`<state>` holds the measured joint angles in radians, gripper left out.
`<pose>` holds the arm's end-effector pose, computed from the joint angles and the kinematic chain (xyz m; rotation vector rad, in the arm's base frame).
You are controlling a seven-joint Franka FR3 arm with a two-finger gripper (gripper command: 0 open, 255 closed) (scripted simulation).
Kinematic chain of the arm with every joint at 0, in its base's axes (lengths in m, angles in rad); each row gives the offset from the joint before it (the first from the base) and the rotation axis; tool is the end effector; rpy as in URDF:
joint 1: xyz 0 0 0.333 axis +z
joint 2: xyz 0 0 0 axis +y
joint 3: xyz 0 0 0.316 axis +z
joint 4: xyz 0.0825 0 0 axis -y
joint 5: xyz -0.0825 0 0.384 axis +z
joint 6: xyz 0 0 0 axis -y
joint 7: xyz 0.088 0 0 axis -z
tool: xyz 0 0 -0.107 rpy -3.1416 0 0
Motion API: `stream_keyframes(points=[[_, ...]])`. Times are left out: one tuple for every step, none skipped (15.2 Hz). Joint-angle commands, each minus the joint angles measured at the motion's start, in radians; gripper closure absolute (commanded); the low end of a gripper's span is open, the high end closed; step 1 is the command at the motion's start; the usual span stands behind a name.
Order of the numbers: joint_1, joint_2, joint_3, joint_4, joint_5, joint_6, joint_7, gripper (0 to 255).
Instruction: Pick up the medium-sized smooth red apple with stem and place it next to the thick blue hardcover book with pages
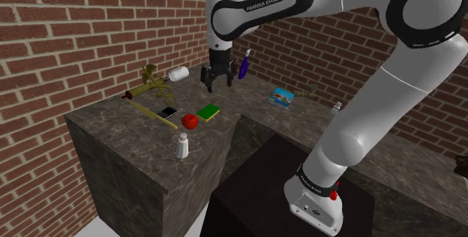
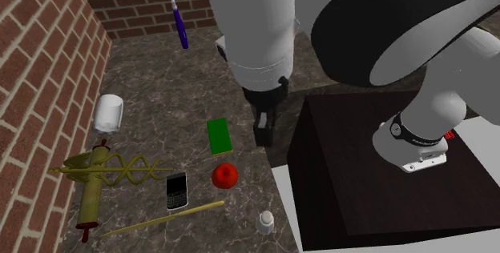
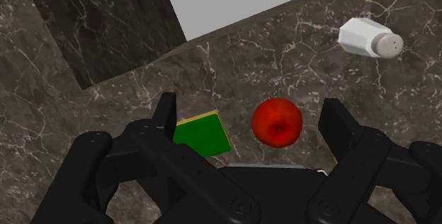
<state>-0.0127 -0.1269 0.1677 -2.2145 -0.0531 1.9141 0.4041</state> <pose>0.4795 0.0723 0.4176 2.9983 -0.3463 -0.2264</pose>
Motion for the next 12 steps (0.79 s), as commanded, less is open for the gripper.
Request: stream_keyframes(points=[[-0.003,0.086,0.003,0.038,-0.003,0.028,0.033,0],[-0.002,0.127,0.004,0.057,-0.004,0.039,0.049,0],[-0.002,0.168,0.005,0.078,-0.005,0.049,0.065,0],[-0.001,0.208,0.005,0.1,-0.005,0.058,0.08,0],[0.0,0.249,0.005,0.122,-0.006,0.067,0.095,0],[0.001,0.29,0.004,0.146,-0.007,0.074,0.109,0],[0.003,0.331,0.002,0.172,-0.007,0.081,0.123,0],[0.005,0.372,0.001,0.198,-0.007,0.086,0.136,0],[0.007,0.413,-0.001,0.225,-0.007,0.091,0.149,0],[0.009,0.454,-0.003,0.253,-0.006,0.094,0.161,0],[0.012,0.495,-0.006,0.283,-0.005,0.097,0.173,0],[0.014,0.537,-0.009,0.314,-0.003,0.099,0.184,0]])
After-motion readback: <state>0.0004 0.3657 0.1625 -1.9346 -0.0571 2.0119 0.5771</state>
